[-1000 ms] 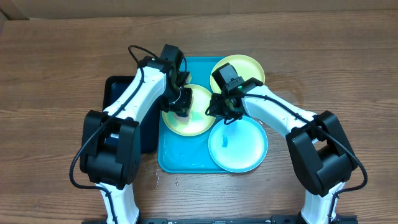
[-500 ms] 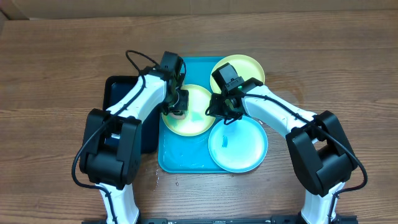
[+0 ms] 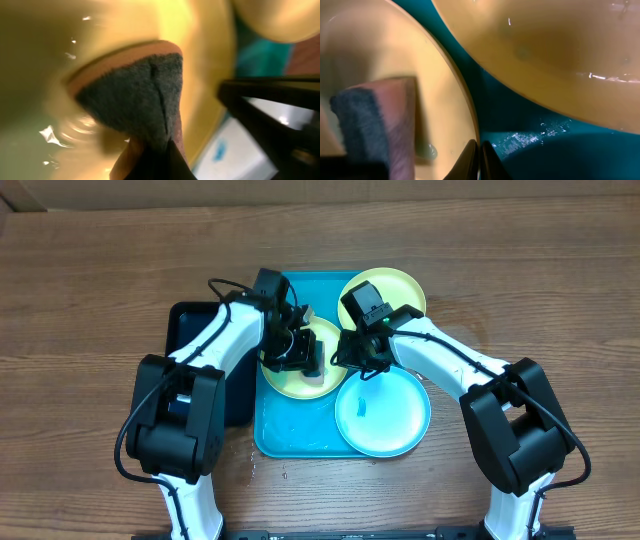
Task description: Clean dirty plates on tray and stack at the side
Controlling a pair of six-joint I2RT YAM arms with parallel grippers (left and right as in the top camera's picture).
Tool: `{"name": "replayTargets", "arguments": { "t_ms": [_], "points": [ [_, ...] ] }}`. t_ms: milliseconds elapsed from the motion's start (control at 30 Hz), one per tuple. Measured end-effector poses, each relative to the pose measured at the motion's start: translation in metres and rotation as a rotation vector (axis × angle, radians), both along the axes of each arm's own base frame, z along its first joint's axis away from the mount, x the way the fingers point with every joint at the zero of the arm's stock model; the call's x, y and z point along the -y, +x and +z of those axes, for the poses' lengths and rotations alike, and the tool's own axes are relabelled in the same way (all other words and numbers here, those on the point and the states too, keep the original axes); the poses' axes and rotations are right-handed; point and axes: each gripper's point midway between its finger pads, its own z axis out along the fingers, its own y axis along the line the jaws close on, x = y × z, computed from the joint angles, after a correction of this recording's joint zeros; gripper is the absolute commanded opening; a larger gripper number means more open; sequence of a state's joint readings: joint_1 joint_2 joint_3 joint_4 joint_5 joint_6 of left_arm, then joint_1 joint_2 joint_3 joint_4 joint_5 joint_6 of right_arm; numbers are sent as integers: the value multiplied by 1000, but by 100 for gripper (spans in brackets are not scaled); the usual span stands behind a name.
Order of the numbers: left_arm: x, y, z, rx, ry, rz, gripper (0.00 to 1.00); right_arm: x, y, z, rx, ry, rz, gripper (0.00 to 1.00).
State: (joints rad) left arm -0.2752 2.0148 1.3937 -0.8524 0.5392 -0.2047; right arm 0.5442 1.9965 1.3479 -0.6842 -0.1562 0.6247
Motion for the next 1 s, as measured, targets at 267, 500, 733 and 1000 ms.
{"name": "replayTargets", "arguments": {
  "t_ms": [267, 500, 733, 1000],
  "points": [
    [0, 31, 44, 96, 36, -10, 4, -1, 0, 0, 0, 5, 1, 4],
    [-38, 39, 27, 135, 269, 22, 4, -1, 0, 0, 1, 5, 1, 4],
    [-49, 38, 0, 157, 338, 41, 4, -1, 0, 0, 1, 6, 1, 4],
    [-50, 23, -28, 167, 341, 90, 4, -1, 0, 0, 1, 6, 2, 4]
  ]
}}
